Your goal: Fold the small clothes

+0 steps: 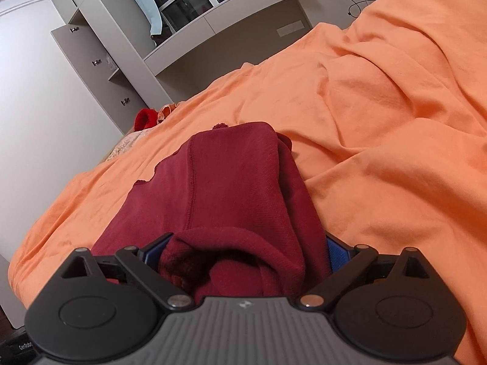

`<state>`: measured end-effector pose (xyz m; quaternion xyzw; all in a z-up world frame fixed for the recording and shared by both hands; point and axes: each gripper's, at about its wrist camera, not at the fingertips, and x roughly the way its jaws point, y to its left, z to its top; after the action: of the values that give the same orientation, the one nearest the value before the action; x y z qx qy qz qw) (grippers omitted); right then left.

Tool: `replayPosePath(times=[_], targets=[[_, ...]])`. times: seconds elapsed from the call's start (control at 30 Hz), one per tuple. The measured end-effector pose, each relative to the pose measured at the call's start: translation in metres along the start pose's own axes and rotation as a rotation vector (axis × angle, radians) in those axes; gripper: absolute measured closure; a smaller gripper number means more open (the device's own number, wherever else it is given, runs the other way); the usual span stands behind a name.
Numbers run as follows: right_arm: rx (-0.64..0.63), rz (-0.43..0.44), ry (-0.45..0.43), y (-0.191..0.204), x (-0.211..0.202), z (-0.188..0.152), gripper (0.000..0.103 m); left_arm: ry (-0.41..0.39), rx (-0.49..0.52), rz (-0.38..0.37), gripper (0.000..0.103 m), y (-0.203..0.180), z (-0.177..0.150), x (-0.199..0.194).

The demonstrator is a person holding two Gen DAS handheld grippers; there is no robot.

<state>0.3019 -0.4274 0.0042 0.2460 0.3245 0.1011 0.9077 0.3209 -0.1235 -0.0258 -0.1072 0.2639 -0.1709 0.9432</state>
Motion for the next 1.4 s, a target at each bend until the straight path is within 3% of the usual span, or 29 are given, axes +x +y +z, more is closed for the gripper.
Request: replayPosePath(times=[0.67,0.87,1.1,1.23,1.4], targets=[[-0.011,-0.012,-0.008,0.001,0.001,0.0,0.004,-0.001,0.001,0.001,0.0,0.0,0.0,0.0],[0.002,-0.015,-0.04,0.002,-0.004,0.001,0.018,0.009,0.005,-0.008,0.0,0.0,0.003,0.0],[-0.038,-0.024,-0.054,0.014,-0.002,0.003,0.032,0.123,-0.028,-0.102,0.0,0.019,0.03,0.011],[-0.018,-0.019,-0.043,0.011,0.001,0.005,0.031,0.238,-0.018,-0.189,0.0,0.027,0.045,0.036],[0.003,-0.017,-0.036,0.008,0.007,0.003,0.03,0.328,-0.106,-0.267,0.0,0.048,0.058,0.066]])
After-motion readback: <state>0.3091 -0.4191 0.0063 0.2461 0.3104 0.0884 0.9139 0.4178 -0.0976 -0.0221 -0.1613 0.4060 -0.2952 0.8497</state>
